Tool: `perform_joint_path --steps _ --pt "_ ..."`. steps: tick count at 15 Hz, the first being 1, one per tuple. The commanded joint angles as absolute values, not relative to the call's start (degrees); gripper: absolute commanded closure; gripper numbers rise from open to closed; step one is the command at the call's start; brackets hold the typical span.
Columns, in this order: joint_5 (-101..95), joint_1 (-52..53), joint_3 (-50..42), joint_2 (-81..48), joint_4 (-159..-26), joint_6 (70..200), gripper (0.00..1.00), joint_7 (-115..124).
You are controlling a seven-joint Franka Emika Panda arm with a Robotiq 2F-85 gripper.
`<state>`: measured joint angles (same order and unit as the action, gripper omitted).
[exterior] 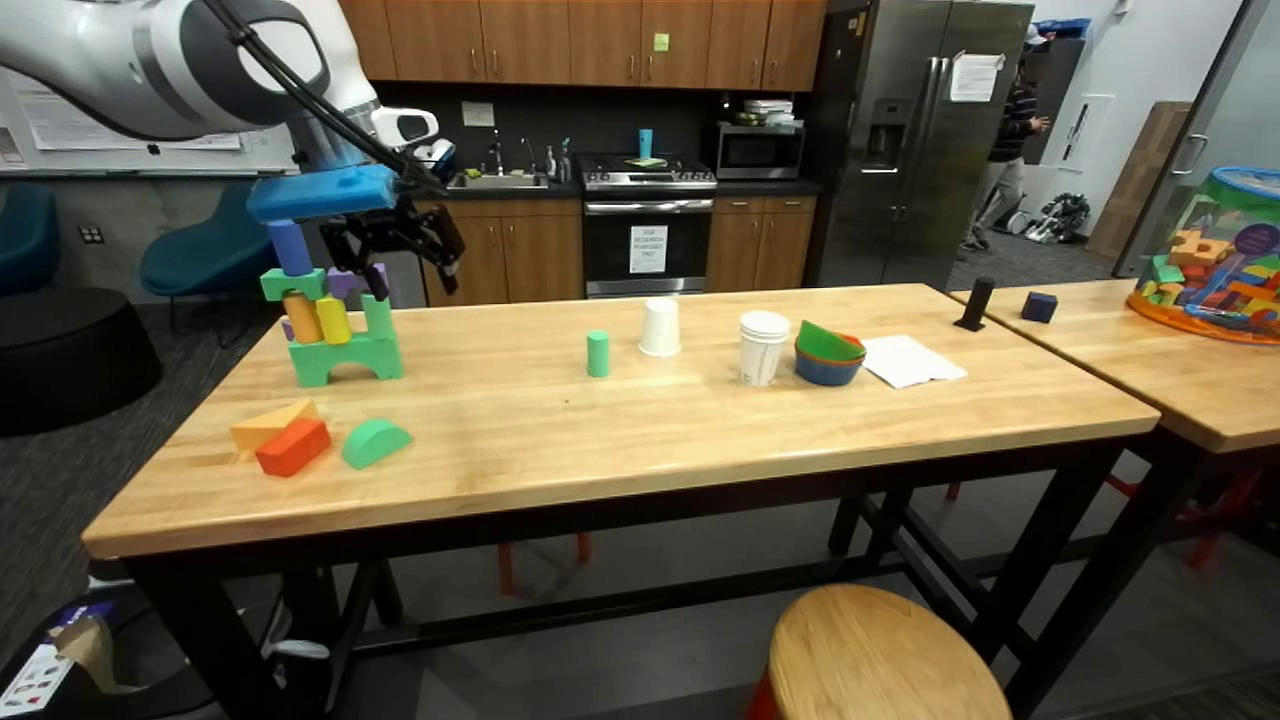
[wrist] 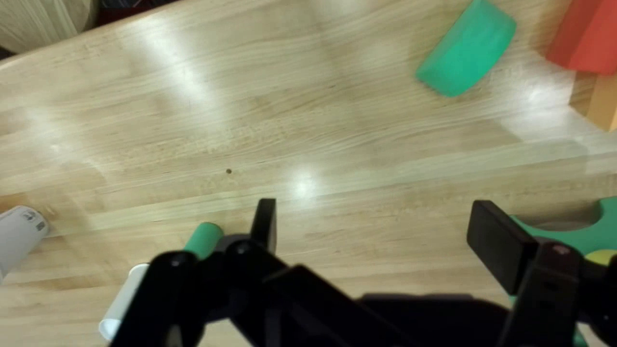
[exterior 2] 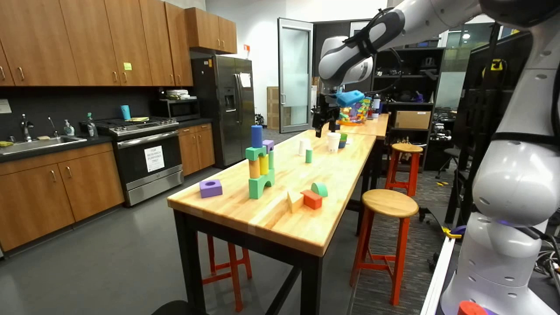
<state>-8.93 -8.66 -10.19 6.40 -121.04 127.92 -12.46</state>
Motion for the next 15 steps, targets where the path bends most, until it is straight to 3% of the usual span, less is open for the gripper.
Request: perform_joint_path --steps 1,8,15 --pt "-5.9 -9.1 -10.5 1.5 -115.2 127.4 0.0 -12.1" --pt "-5.2 -10.6 -10.9 -9.8 -105.2 129.2 0.0 -9.9" --pt "-4.2 -11.1 -10.4 -8.2 -106.3 128.9 0.0 -10.6"
